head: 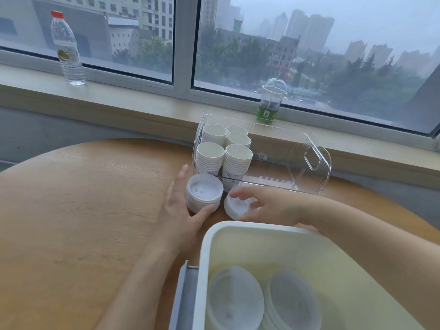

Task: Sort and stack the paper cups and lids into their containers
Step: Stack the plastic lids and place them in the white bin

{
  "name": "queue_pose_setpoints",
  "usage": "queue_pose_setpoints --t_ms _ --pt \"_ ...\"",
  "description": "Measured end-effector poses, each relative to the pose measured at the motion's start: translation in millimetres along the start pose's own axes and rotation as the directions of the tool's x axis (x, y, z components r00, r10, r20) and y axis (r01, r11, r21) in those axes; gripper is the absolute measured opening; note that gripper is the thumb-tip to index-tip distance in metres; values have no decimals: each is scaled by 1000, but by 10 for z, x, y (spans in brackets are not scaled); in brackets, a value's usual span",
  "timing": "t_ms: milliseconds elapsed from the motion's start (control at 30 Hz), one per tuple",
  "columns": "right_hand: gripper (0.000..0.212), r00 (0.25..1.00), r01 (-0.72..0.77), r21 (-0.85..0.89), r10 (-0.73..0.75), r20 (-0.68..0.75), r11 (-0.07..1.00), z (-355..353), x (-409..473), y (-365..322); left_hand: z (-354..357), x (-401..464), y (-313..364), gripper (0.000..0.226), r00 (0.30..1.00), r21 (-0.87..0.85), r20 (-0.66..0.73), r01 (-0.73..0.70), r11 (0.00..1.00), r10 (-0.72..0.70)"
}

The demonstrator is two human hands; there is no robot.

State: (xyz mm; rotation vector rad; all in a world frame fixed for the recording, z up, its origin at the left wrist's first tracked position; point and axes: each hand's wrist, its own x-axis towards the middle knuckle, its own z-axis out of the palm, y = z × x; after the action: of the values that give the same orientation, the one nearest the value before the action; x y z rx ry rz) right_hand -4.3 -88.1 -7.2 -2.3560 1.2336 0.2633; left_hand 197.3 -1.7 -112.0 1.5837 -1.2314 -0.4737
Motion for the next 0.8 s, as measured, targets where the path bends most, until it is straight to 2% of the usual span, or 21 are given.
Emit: queue_pose_setpoints --t_ms 200,533,800 --pt "65 1000 29 -42 -30 -10 999 26 54 44 55 18 -160 117 998 -27 18 67 997 -66" --pt "64 993 72 51 -66 -101 996 -10 114 42 165 73 -184 108 998 79 47 -38 996 35" --pt "61 983 101 79 -87 -160 992 -29 97 16 142 85 -180 109 999 52 28 -34 998 33"
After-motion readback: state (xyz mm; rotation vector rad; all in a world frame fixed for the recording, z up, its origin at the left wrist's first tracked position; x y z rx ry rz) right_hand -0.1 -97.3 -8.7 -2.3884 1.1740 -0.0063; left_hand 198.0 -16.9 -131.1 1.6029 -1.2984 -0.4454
